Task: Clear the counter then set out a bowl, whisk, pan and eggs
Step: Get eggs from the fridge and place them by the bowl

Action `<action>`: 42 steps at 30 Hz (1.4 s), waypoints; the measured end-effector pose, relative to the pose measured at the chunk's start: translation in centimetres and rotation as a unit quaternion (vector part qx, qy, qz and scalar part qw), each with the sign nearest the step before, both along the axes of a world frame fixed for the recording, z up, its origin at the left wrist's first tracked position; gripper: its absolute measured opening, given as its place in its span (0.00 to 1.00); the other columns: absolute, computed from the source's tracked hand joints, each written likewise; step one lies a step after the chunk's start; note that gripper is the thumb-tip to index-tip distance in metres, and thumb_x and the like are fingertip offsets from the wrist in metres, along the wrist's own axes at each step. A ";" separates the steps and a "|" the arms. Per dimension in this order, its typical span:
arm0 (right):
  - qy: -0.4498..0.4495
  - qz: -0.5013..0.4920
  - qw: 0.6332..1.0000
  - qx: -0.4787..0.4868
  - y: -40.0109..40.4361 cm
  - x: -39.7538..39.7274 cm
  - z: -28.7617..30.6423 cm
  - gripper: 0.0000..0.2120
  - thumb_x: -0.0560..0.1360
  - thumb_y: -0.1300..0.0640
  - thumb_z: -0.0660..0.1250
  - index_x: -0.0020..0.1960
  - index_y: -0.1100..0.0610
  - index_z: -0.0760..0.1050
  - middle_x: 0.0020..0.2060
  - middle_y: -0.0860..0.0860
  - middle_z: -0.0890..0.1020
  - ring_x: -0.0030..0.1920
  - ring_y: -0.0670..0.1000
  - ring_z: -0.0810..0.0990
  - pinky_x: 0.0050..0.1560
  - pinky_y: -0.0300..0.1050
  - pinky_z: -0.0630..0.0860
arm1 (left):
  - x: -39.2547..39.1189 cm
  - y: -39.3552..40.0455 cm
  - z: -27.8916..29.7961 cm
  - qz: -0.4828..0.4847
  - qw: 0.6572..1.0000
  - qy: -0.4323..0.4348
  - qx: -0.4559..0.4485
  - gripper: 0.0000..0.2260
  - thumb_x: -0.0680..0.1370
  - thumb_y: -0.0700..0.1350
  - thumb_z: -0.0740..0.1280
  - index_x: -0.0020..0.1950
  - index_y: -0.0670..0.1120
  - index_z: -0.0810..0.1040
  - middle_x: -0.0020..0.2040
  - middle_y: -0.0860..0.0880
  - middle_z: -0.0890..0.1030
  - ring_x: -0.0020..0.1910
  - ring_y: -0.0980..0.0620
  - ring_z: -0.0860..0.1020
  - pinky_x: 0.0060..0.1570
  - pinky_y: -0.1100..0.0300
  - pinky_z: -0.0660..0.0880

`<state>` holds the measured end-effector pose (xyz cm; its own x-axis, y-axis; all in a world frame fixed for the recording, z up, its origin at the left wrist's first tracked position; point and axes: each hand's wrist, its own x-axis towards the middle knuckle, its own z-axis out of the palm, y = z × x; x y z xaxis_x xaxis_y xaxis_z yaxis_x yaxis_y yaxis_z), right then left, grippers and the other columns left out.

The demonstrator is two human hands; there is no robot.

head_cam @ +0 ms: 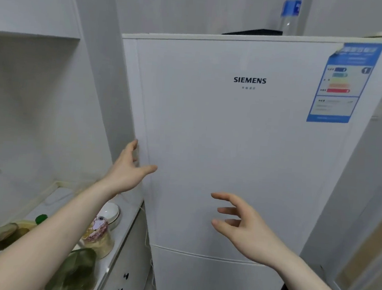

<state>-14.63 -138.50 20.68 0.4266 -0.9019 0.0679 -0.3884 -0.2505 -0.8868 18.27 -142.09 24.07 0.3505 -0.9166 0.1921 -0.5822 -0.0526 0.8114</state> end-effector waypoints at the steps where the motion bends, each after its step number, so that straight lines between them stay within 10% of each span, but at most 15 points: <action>1: -0.002 0.005 1.000 -0.006 -1.1 -0.6 0.6 0.21 0.79 0.54 0.71 0.66 0.34 0.72 0.62 0.36 0.76 0.62 0.36 0.77 0.57 0.32 0.74 | -0.5 -1.0 0.3 0.007 1.000 0.015 -0.017 0.43 0.74 0.51 0.77 0.82 0.51 0.55 0.77 0.55 0.65 0.72 0.51 0.70 0.67 0.54 0.70; 17: -0.010 0.069 0.996 -0.051 -9.8 -0.7 2.2 0.22 0.77 0.55 0.72 0.66 0.36 0.74 0.64 0.36 0.76 0.61 0.33 0.76 0.60 0.35 0.77 | 0.9 -7.4 -0.5 0.048 0.985 0.147 -0.075 0.18 0.82 0.47 0.68 0.69 0.43 0.69 0.64 0.49 0.79 0.58 0.56 0.79 0.59 0.59 0.74; 42: -0.015 0.042 0.999 -0.023 1.2 4.4 2.5 0.20 0.78 0.53 0.72 0.64 0.32 0.73 0.60 0.35 0.77 0.60 0.39 0.79 0.56 0.33 0.75 | 1.5 1.0 -1.1 -0.027 0.978 0.191 -0.075 0.13 0.81 0.47 0.69 0.62 0.45 0.71 0.59 0.51 0.83 0.56 0.55 0.83 0.54 0.59 0.79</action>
